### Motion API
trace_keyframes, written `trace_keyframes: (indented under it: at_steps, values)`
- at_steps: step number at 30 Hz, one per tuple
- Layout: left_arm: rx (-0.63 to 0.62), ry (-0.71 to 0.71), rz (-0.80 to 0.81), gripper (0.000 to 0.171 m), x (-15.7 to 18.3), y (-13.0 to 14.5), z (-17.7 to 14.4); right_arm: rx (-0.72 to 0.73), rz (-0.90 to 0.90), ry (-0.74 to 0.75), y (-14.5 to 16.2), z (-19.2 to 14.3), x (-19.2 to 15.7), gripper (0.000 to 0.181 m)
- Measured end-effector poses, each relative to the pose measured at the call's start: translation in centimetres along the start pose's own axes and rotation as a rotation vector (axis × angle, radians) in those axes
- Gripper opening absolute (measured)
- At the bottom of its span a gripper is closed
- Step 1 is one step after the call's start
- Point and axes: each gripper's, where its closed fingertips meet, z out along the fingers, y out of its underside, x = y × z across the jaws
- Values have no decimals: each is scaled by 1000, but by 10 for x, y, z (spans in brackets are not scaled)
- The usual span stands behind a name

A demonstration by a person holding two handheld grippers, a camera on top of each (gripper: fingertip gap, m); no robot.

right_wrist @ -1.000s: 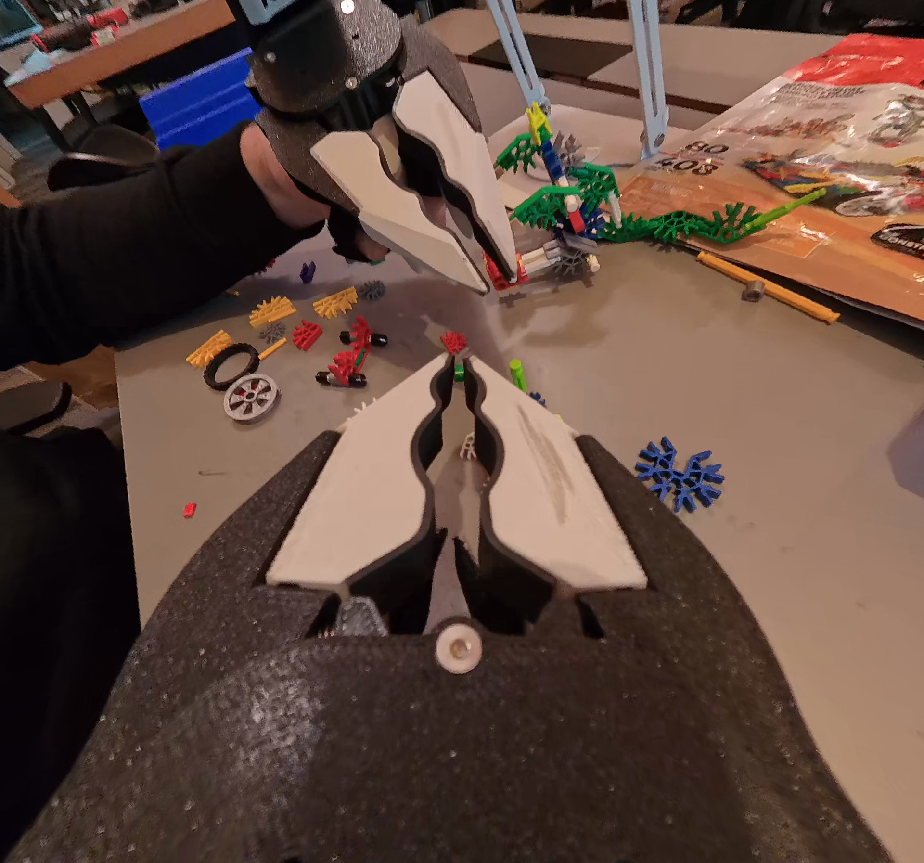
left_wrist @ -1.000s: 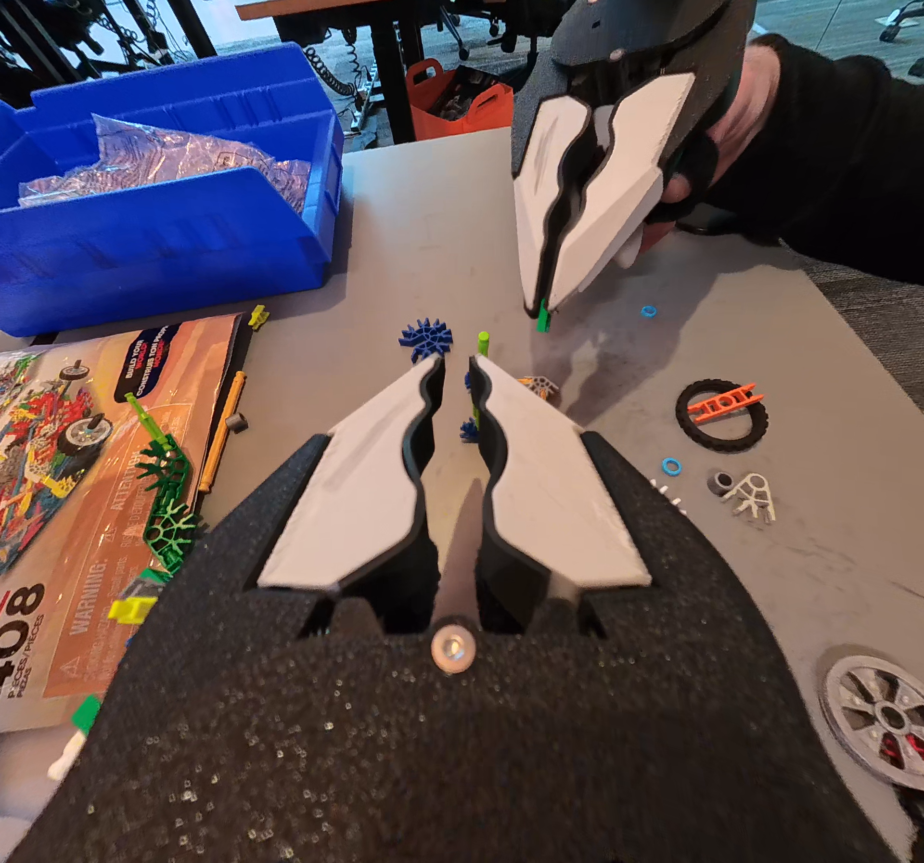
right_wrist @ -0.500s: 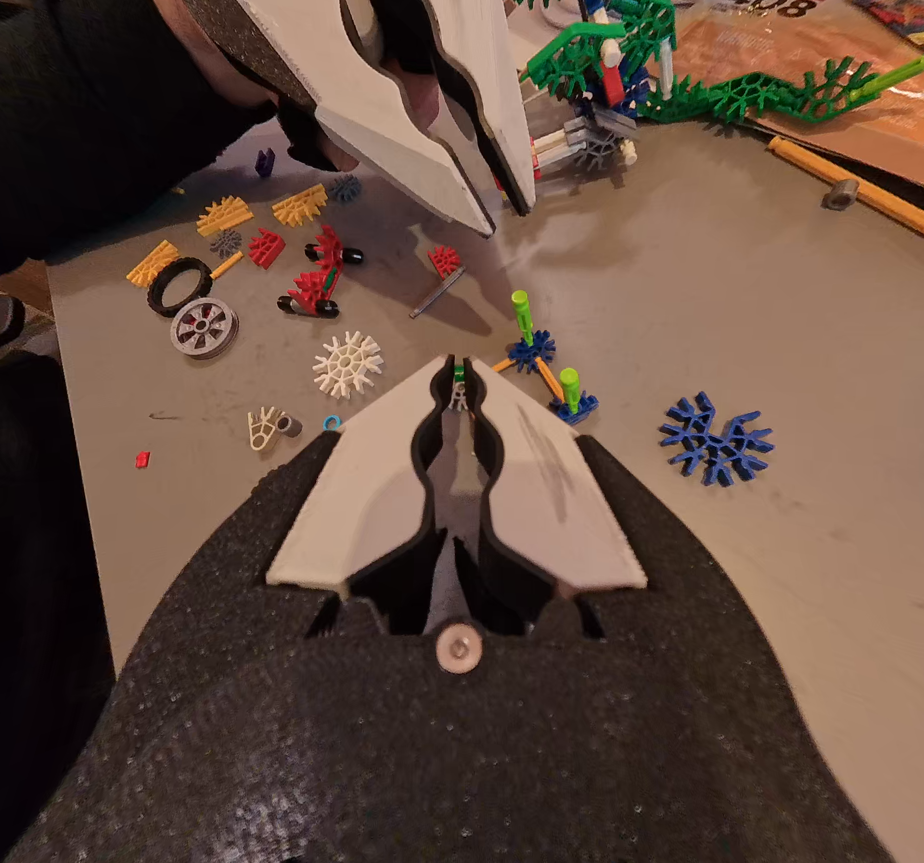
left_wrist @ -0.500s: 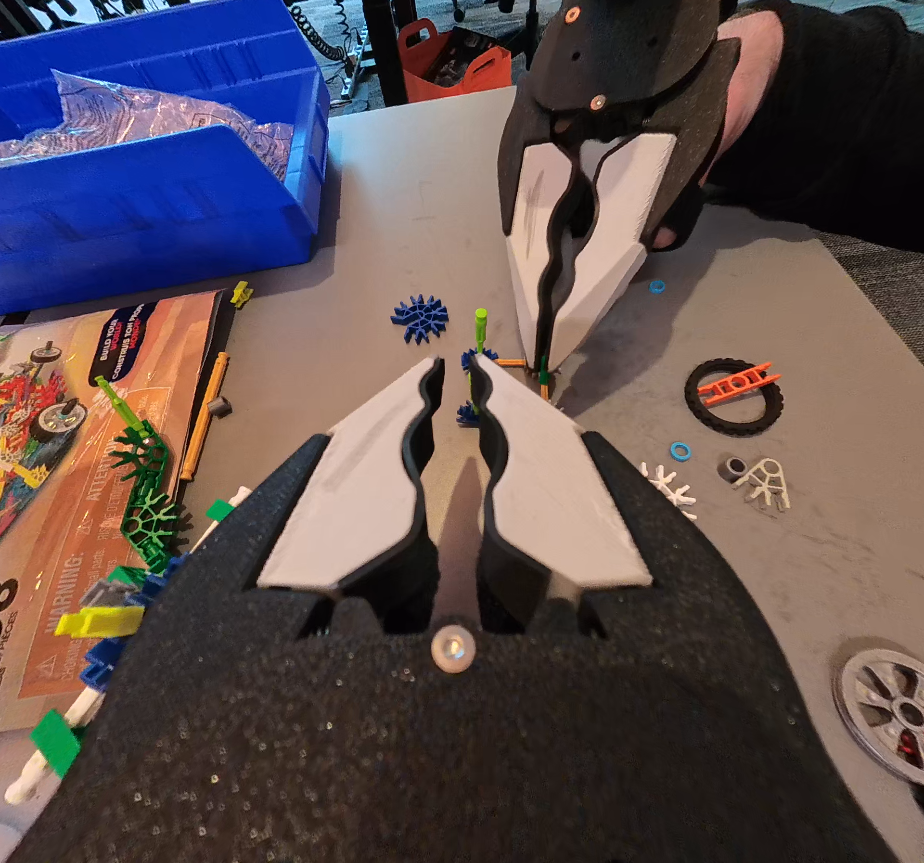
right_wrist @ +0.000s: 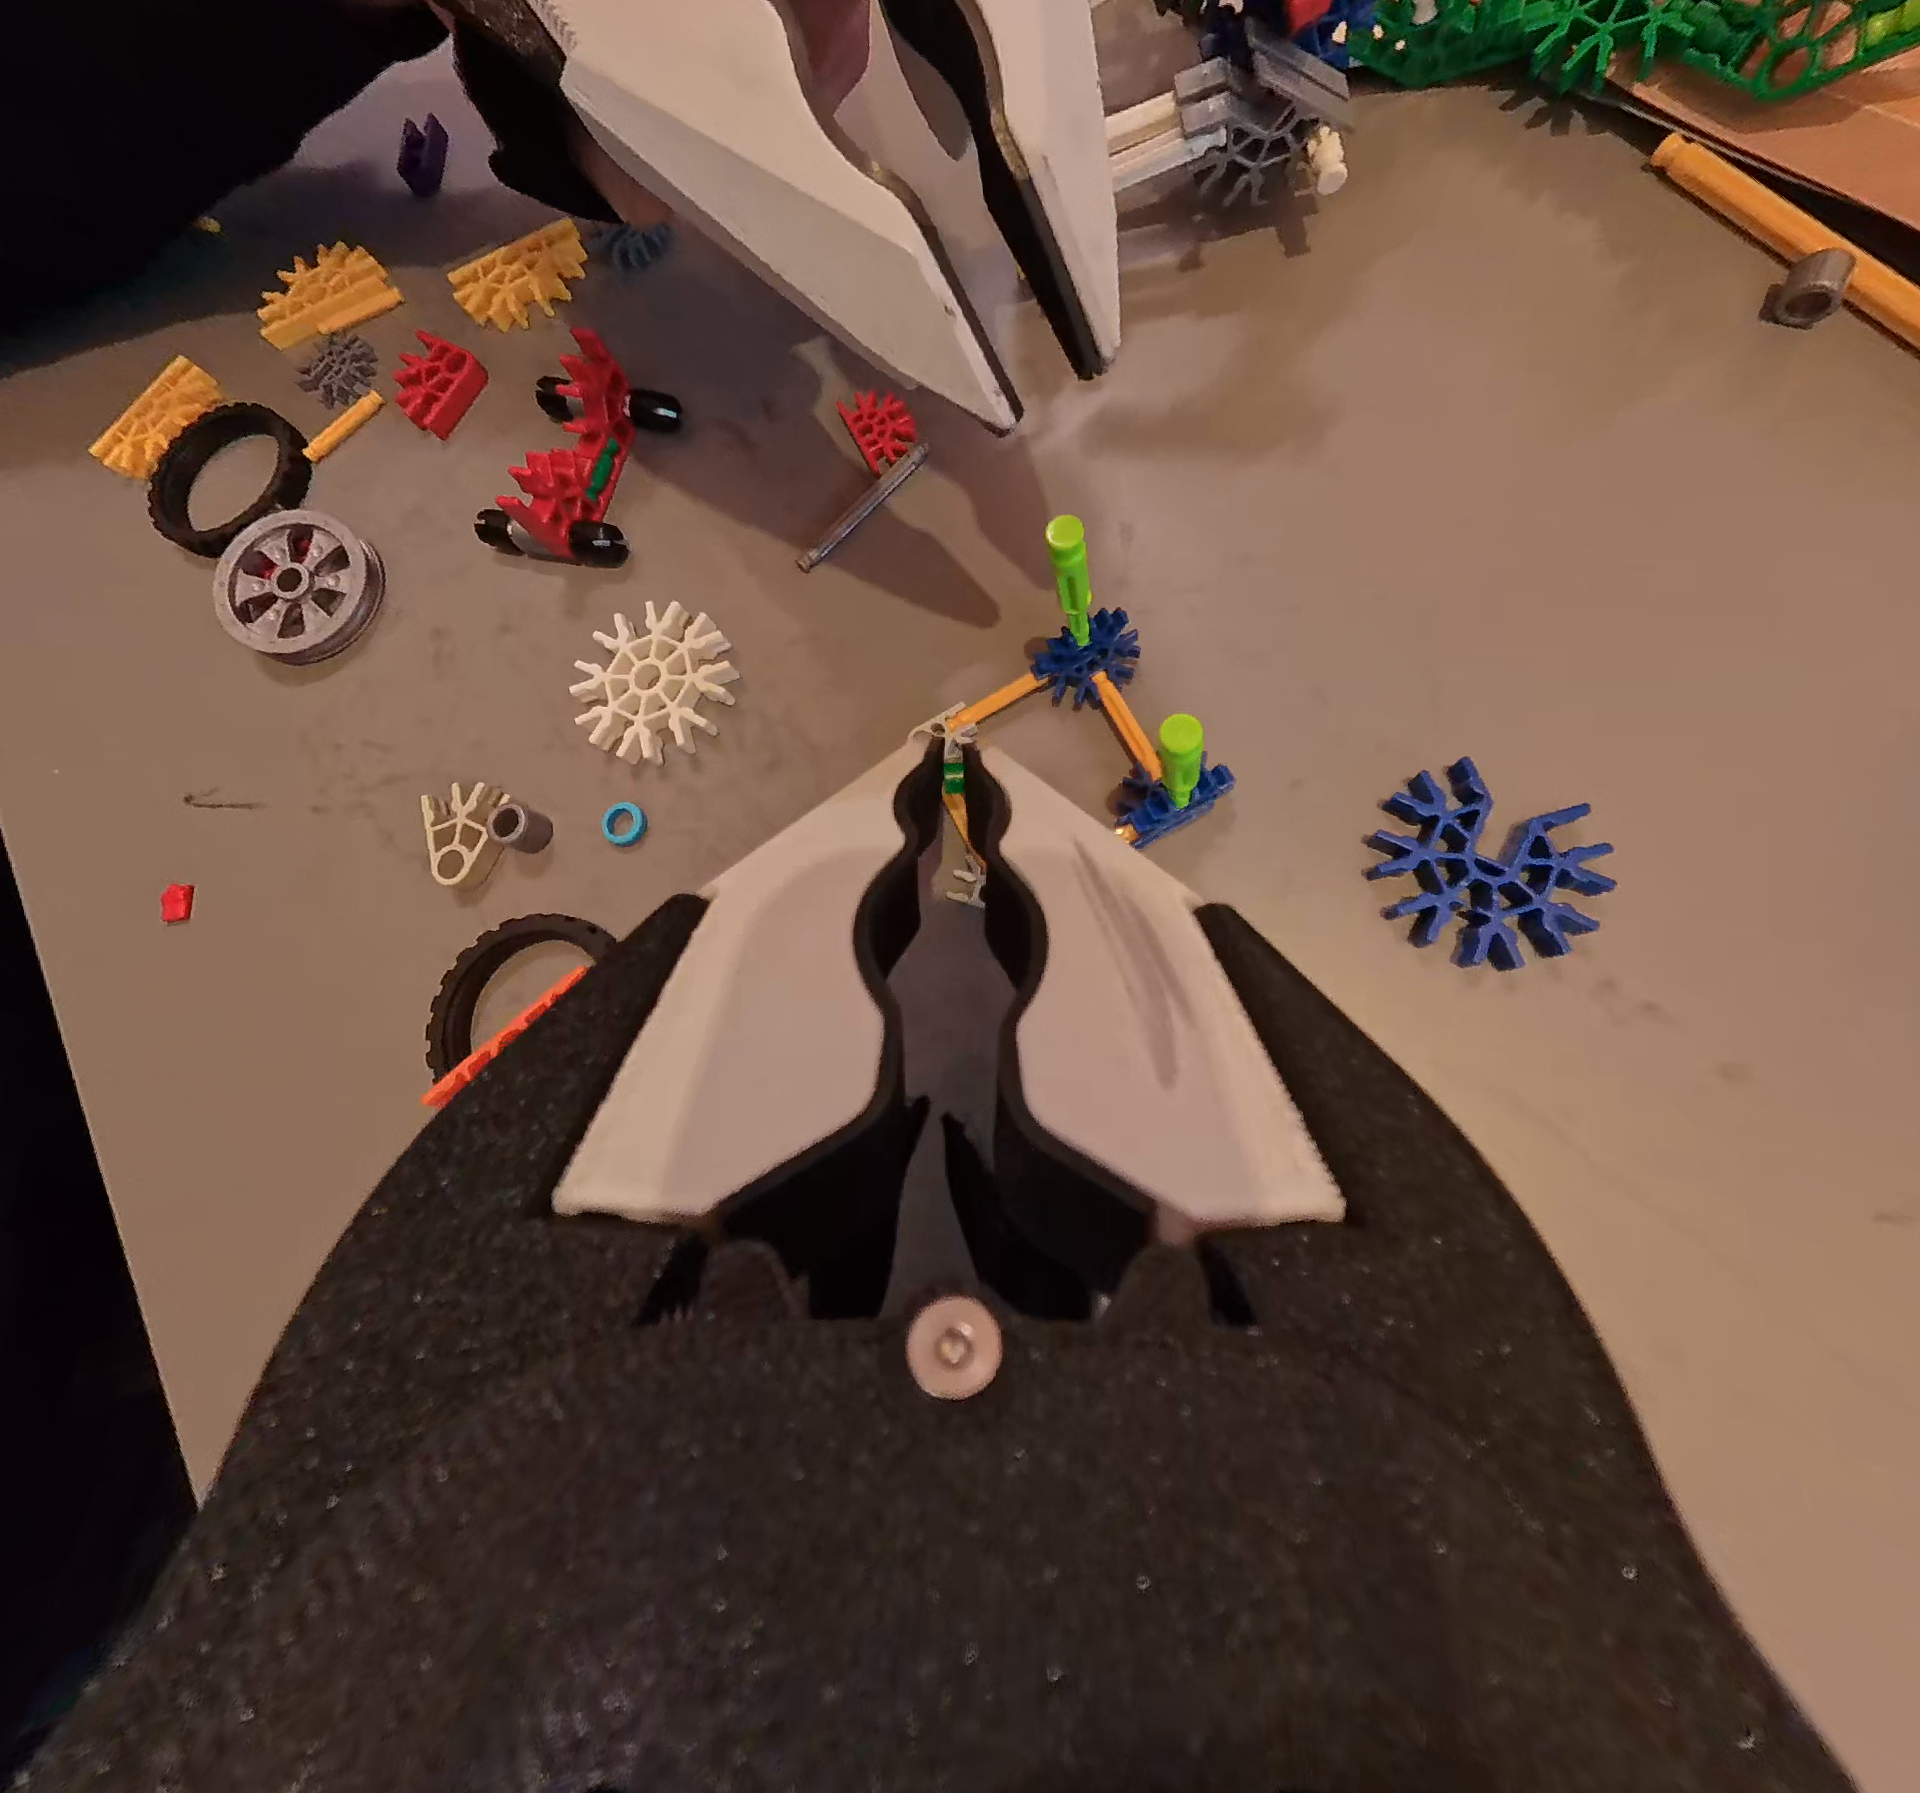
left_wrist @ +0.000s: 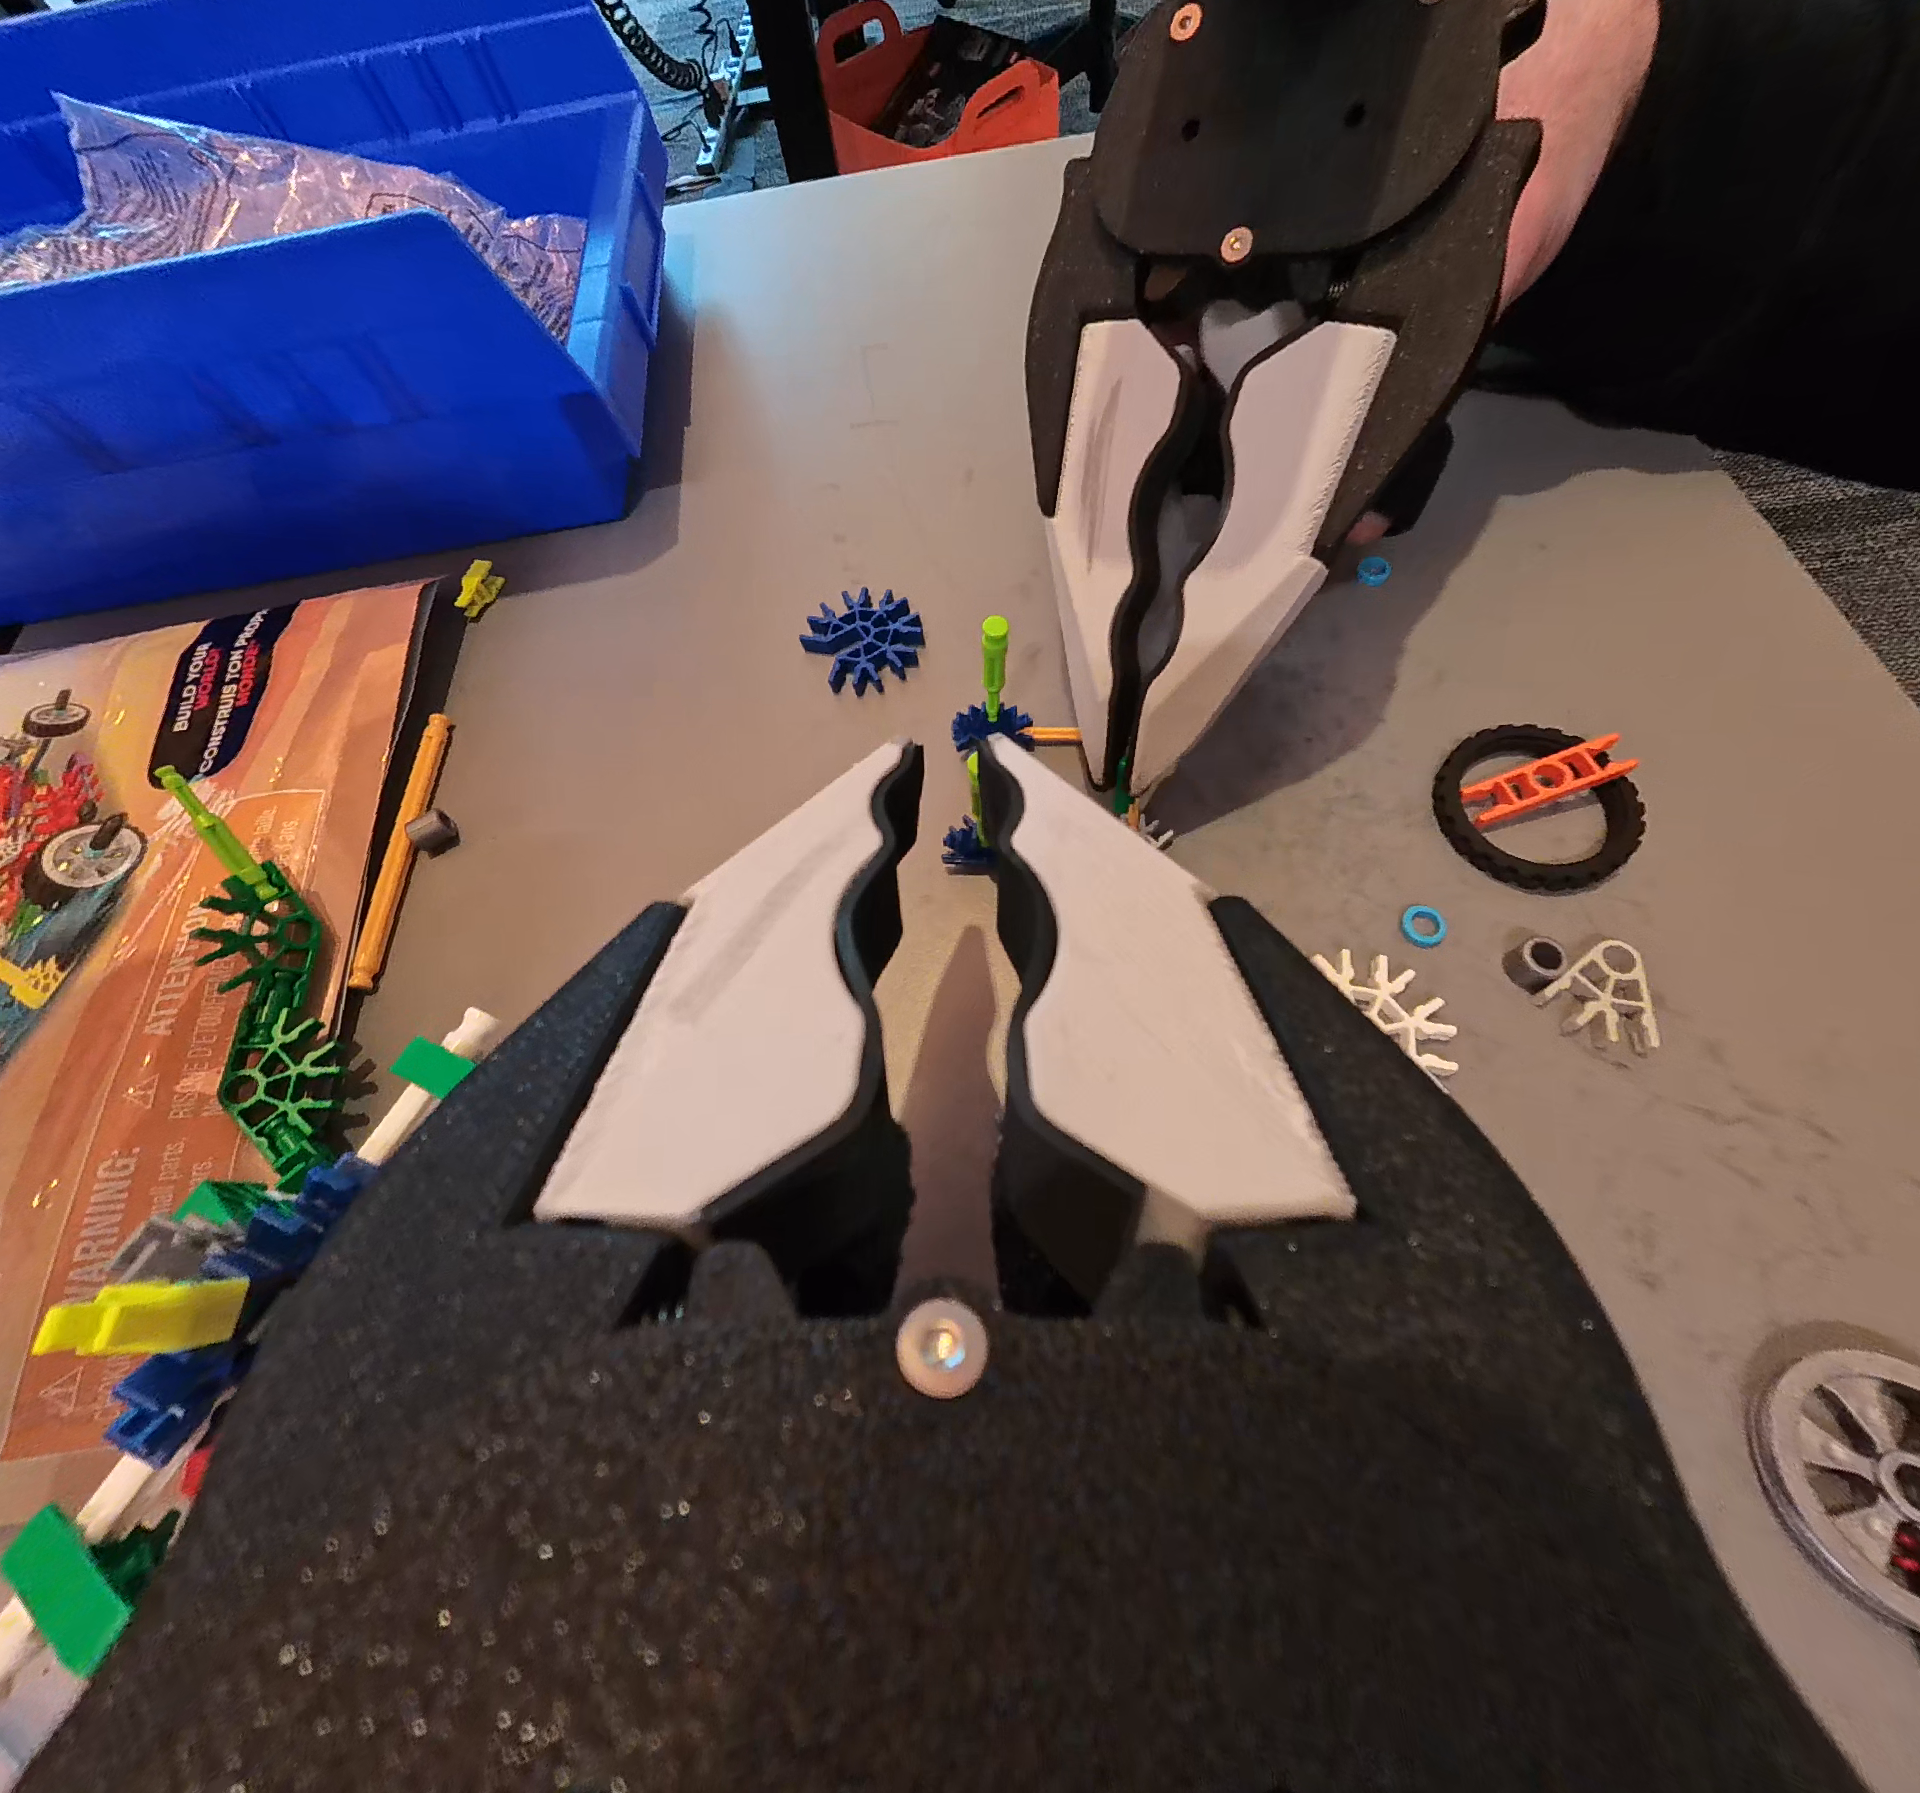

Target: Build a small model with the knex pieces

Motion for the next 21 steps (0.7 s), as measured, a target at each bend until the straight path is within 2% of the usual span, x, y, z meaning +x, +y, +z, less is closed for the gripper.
trace_keyframes:
  at_steps: [9, 21]
  values:
    - [-21, 2, 2, 8, 0, 6, 4, -20, -6, 5, 2, 0, 0, 2]
    - [-116, 1, 55, 12, 7, 23, 20, -32, -1, 19, 4, 0, 1, 3]
